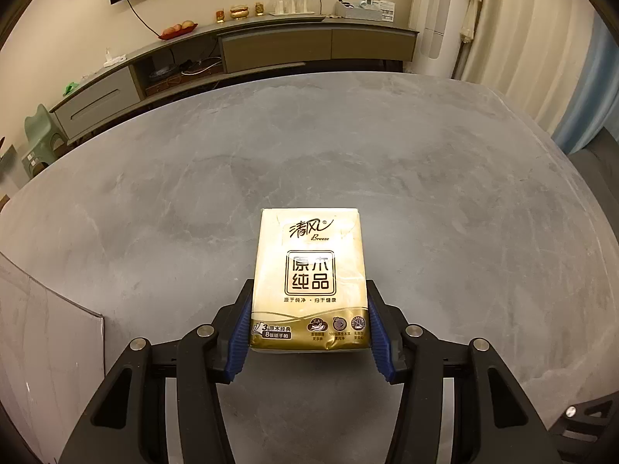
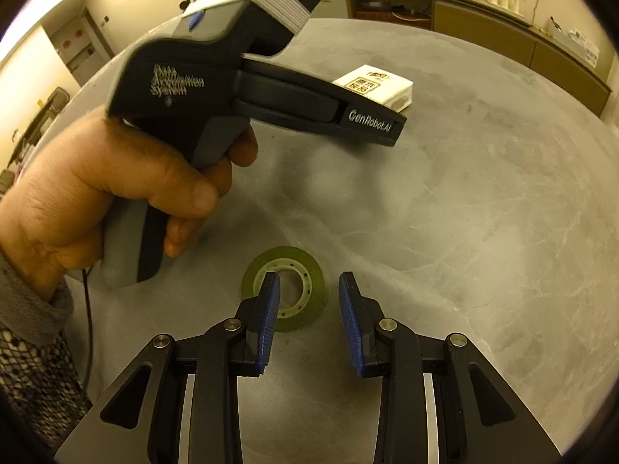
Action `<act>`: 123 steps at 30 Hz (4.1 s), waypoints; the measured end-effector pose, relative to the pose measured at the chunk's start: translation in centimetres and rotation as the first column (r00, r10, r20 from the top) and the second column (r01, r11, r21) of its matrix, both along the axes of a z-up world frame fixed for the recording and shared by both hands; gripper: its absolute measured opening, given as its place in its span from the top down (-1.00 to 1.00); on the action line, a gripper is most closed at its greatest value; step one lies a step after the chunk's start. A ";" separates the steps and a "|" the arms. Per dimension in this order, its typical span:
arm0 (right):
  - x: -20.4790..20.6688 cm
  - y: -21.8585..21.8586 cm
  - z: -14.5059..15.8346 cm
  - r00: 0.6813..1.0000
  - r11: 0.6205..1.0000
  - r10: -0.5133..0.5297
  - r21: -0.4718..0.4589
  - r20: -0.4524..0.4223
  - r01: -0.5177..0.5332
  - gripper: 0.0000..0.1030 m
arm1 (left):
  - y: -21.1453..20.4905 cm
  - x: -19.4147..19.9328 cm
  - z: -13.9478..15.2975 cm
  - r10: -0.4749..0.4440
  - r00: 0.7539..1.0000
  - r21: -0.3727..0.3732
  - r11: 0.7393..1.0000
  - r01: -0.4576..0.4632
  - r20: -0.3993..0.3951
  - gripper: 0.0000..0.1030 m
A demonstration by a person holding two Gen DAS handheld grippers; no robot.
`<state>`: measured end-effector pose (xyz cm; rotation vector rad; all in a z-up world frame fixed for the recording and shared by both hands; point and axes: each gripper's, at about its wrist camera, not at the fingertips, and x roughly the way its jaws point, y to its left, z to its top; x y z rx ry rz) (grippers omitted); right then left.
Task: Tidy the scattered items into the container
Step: 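Lift the tissue pack with the left tool while the right tool grasps the green tape roll, then carry the tissue pack and tape roll over the box and release both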
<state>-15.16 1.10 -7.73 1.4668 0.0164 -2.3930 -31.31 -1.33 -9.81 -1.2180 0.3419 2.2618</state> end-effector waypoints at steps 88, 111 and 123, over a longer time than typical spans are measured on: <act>9.4 -7.0 9.3 0.947 0.964 -0.205 -0.218 -0.248 0.152 0.71 | -28.9 16.1 17.3 0.218 0.952 0.428 0.897 -0.109 -0.216 -0.03; 7.6 -14.3 16.8 0.922 0.971 -0.116 -0.237 -0.370 0.027 0.71 | -35.2 13.9 16.6 0.290 0.941 0.540 0.827 -0.154 -0.175 -0.03; 6.7 -15.4 20.2 0.902 0.979 -0.067 -0.201 -0.426 -0.022 0.71 | -35.1 13.8 16.5 0.284 0.942 0.530 0.834 -0.151 -0.179 -0.03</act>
